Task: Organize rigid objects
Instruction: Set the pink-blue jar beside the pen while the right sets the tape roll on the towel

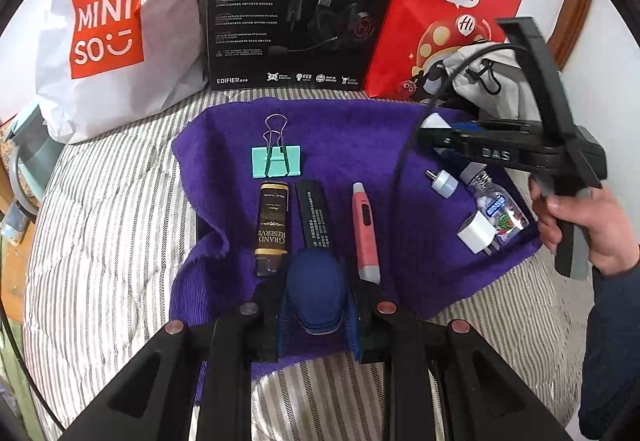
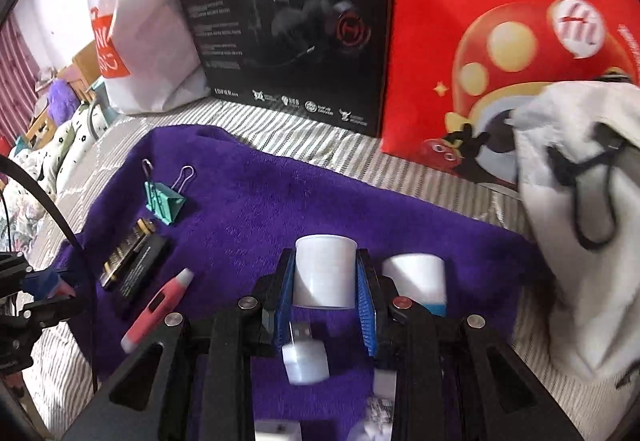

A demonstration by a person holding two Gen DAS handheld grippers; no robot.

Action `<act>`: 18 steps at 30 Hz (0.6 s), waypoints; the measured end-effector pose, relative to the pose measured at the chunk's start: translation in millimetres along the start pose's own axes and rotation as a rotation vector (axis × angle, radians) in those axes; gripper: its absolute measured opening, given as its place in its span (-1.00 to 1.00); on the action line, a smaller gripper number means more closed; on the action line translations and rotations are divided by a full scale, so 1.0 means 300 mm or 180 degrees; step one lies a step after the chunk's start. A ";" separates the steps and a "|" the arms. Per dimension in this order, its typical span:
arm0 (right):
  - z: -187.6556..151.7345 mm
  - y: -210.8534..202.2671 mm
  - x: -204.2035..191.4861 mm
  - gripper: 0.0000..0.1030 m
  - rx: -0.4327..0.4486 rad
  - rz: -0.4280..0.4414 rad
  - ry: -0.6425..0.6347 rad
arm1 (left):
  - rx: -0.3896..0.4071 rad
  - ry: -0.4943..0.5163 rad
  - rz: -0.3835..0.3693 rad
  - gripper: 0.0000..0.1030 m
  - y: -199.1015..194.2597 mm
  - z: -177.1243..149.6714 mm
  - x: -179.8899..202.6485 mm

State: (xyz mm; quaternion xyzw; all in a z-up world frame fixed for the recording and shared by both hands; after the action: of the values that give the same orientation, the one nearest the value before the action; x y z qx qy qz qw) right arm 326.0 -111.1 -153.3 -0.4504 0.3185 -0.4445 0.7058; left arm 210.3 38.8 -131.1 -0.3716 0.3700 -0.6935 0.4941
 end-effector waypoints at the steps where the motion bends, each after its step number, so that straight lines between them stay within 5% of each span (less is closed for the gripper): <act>1: 0.005 0.021 -0.002 -0.43 -0.0043 -0.0027 -0.0025 | -0.0002 -0.0001 -0.0001 -0.58 0.004 0.006 -0.004; 9: -0.010 0.083 0.000 -0.41 -0.0171 -0.0141 -0.0098 | -0.0007 -0.0037 -0.0038 -0.58 0.023 0.020 -0.028; 14: -0.023 0.076 -0.009 0.06 -0.0283 -0.0019 -0.0099 | -0.0025 -0.0042 -0.0052 -0.58 0.034 0.025 -0.032; 18: -0.059 0.030 0.007 0.06 -0.0237 -0.0060 -0.0088 | -0.0034 -0.0061 -0.0058 -0.58 0.038 0.024 -0.040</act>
State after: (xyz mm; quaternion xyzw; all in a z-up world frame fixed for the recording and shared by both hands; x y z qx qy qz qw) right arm 314.9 -117.6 -168.7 -0.4854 0.3208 -0.4327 0.6887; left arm 224.2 46.6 -139.6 -0.3842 0.3655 -0.6924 0.4893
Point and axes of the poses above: each gripper's, at about its wrist camera, not at the fingertips, and y roughly the way its jaws point, x to its right, z to its top, the point moved 7 cm from there along y, roughly the way its jaws point, and after that the axes turned 9 degrees about -x, right-handed, at the moved point
